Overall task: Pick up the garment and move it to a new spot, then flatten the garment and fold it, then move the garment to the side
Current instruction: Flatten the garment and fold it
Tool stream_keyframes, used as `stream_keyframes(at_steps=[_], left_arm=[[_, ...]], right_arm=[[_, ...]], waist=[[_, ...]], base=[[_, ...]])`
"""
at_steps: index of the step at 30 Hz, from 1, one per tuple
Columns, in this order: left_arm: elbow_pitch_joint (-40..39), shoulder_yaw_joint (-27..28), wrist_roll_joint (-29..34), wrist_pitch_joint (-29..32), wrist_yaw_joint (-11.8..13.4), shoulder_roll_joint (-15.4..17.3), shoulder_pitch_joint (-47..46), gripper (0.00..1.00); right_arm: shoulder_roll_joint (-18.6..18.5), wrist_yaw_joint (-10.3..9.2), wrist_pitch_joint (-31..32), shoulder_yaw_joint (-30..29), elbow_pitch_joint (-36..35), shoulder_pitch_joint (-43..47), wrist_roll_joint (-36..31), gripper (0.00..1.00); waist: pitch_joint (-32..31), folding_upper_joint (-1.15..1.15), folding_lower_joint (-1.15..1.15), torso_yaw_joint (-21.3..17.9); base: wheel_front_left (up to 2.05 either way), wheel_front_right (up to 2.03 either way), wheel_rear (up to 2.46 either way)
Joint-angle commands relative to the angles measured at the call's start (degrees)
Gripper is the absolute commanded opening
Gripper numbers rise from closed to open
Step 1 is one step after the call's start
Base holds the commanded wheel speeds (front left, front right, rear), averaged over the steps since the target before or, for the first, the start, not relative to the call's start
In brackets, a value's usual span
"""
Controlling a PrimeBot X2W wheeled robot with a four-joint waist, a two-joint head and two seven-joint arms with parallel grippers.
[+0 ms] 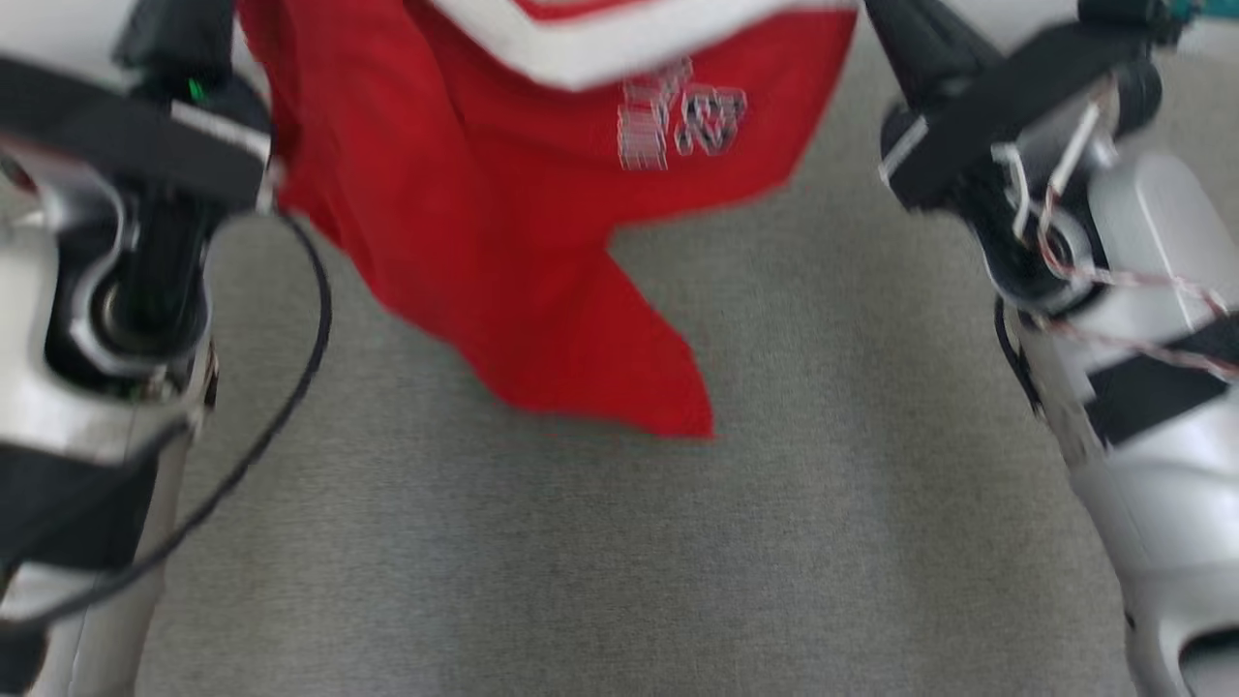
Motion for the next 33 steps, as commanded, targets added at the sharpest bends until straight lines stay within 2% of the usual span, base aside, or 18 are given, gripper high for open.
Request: stream_keyframes(at_steps=[1,4,5,6,9,12,14,18,23,27,28,30,31,33], left_arm=[[1.1,-0.1,1.3,-1.1,-0.3,-0.5,-1.4,0.00],[8.3,0.6,6.3,-9.6,-1.2,-2.9,-8.7,0.00],[11.6,1.0,8.7,-15.5,-2.3,-5.1,-12.6,0.00],[12.8,1.2,9.5,-17.3,-2.8,-6.2,-14.3,0.00],[13.1,2.4,11.6,-19.9,-5.4,-9.5,-18.2,0.00],[9.8,4.6,13.1,-20.0,-6.9,-12.6,-17.6,0.00],[8.2,2.7,12.7,-20.1,-7.2,-14.1,-14.0,0.00],[8.3,-3.4,12.8,-20.1,-7.1,-11.7,-5.8,0.00],[10.0,-9.0,9.9,-20.1,-7.1,-10.0,5.3,0.00],[9.8,-14.0,5.9,-20.1,-7.1,-7.4,12.3,0.00],[10.4,-18.3,4.4,-20.1,-7.1,-5.6,15.8,0.00],[11.1,-22.7,2.6,-19.2,-7.1,-3.4,18.8,0.00],[11.1,-22.7,2.6,-19.2,-7.1,-3.4,18.8,0.00],[11.7,-27.1,-0.4,-17.8,-7.1,-0.8,23.2,0.00]], right_arm=[[0.5,-0.09,-1.4,-0.2,1.0,-1.7,-0.6,0.00],[3.0,-0.09,-9.1,-0.7,7.8,-9.9,-5.2,0.00],[4.2,-0.09,-14.8,-1.8,11.6,-14.4,-8.4,0.00],[4.4,-0.09,-17.4,-2.3,13.2,-16.4,-10.1,0.00],[3.9,-0.09,-23.5,-2.3,16.3,-21.1,-14.7,0.00],[2.7,-0.09,-24.9,-1.1,18.5,-22.1,-16.5,0.00],[1.3,-0.09,-24.9,0.9,19.4,-20.9,-17.6,0.00],[0.0,-0.09,-22.5,6.7,20.5,-15.7,-17.7,0.00],[-3.3,-0.09,-19.3,13.1,19.1,-8.3,-13.2,0.00],[-8.4,-0.09,-16.3,17.3,13.8,-2.5,-8.4,0.00],[-11.8,-0.09,-13.4,20.0,10.5,1.6,-5.7,0.00],[-15.7,-0.10,-9.7,21.8,6.9,4.9,-3.4,0.00],[-15.7,-0.10,-9.7,21.8,6.9,4.9,-3.4,0.00],[-19.9,-0.09,-4.7,22.4,2.2,10.7,-0.1,0.00]], waist=[[6.1,0.00,-0.01,-3.7],[7.3,0.00,-0.01,-4.2],[7.4,0.00,-0.01,-4.3],[7.4,0.00,-0.01,-4.1],[7.2,0.00,-0.01,-3.5],[7.6,0.00,-0.01,-2.9],[8.3,0.00,-0.01,-2.7],[9.0,0.00,-0.01,-2.7],[8.5,0.00,-0.01,-2.4],[5.9,0.00,-0.01,-1.4],[3.3,0.00,-0.01,-0.9],[1.0,0.00,-0.01,-0.7],[1.0,0.00,-0.01,-0.7],[-3.0,0.00,-0.01,-0.3]], base=[[0.00,0.00,0.00],[0.00,0.00,0.00],[0.00,0.00,0.00],[0.00,0.00,0.00],[0.00,0.00,0.00],[0.00,0.00,0.00],[0.00,0.00,0.00],[0.00,0.00,0.00],[0.00,0.00,0.00],[0.00,0.00,0.00],[0.00,0.00,0.00],[0.00,0.00,0.00],[0.00,0.00,0.00],[0.00,0.00,0.00]])
